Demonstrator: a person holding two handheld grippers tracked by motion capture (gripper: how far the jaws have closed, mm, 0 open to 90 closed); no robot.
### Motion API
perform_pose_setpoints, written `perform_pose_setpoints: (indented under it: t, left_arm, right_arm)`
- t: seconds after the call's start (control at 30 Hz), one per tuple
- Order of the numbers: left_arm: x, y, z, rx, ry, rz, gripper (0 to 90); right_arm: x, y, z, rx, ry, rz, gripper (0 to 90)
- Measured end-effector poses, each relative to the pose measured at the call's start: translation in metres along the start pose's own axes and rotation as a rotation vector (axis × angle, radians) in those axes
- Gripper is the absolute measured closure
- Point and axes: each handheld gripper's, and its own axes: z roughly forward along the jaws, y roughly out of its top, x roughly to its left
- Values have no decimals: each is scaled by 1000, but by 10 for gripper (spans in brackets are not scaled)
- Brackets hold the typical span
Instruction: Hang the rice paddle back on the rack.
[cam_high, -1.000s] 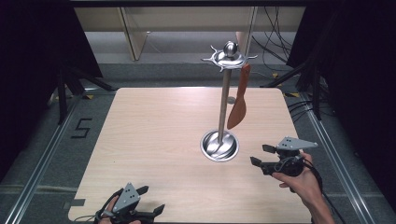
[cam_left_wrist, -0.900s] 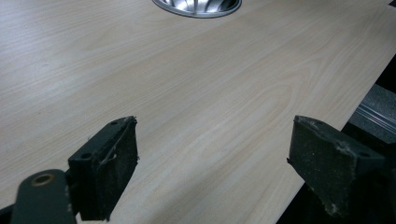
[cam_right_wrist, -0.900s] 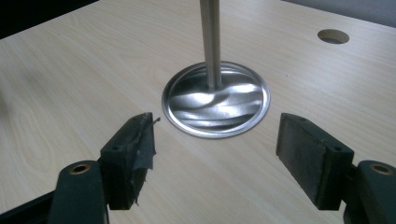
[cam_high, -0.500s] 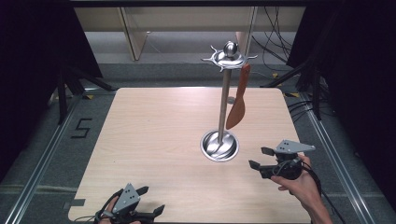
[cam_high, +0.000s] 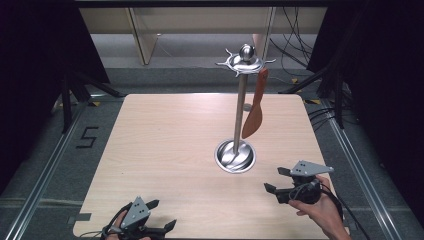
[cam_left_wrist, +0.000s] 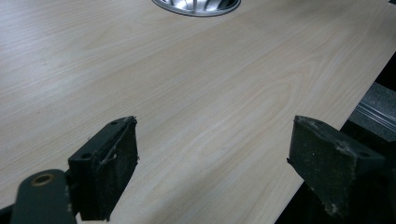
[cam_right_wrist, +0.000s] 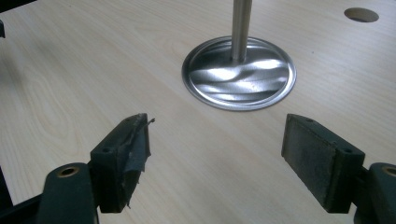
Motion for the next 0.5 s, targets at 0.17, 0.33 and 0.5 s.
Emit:
perform_pose_setpoints:
  t: [0.17, 0.33, 0.5]
  left_arm:
    - [-1, -1, 0, 2, 2, -22, 150]
    - [0, 0, 0, 1, -2, 5, 150]
    - [0, 0, 0, 7, -5, 9, 150]
  right_arm:
    - [5, -6, 1, 15, 3, 45, 240]
    - [8, -10, 1, 14, 4, 34, 238]
    - [8, -13, -1, 11, 9, 3, 236]
